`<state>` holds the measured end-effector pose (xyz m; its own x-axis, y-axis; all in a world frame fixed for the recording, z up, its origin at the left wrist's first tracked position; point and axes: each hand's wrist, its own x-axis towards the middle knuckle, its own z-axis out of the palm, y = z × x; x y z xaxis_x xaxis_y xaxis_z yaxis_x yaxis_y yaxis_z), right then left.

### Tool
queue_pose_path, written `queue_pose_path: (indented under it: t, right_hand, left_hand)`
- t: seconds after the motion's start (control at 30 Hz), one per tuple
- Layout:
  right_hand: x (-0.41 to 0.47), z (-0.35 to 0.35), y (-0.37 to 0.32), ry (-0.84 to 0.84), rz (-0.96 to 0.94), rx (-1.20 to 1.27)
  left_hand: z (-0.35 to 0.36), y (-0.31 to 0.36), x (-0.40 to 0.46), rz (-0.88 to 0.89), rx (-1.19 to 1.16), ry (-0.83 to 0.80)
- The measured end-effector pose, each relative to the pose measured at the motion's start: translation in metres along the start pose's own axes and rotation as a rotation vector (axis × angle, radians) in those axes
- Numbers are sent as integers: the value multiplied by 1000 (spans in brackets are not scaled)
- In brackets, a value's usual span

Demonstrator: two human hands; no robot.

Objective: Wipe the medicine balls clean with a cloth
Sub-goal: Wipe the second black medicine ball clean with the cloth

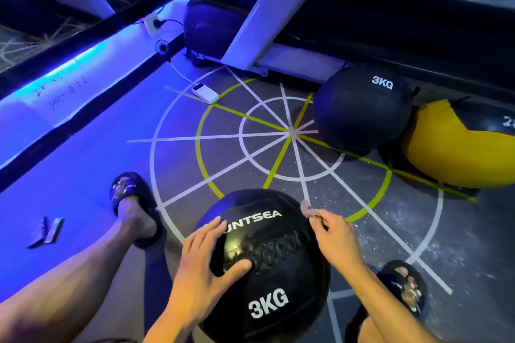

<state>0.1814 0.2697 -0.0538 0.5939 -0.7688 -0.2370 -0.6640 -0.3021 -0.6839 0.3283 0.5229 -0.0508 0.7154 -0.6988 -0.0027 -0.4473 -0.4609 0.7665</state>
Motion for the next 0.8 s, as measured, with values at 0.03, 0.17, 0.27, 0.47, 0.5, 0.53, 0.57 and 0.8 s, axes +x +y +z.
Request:
queue_pose_path:
  t: [0.03, 0.17, 0.27, 0.47, 0.5, 0.53, 0.57, 0.8]
  right_hand:
    - [1, 1, -12, 15, 2, 50]
    - [-21, 29, -77, -97, -444, 16]
    - [-26, 25, -79, -239, -609, -19]
    - [16, -11, 5, -48, -74, -116]
    - [9, -9, 10, -42, -84, -73]
    - [2, -9, 12, -36, -83, -13]
    - [-2, -11, 15, -33, -59, 41]
    - [-9, -1, 82, -80, 226, 152]
  left_hand:
    - [4, 5, -1, 21, 7, -8]
    - [15, 12, -8, 128, 49, -43]
    - [11, 13, -11, 179, 59, -96]
    - [14, 19, -13, 195, -30, -130]
    - [13, 19, -12, 199, -54, -130]
    - [11, 19, -10, 200, -80, -121]
    - [8, 16, -10, 192, -88, -101]
    - [-15, -9, -10, -605, -201, -128]
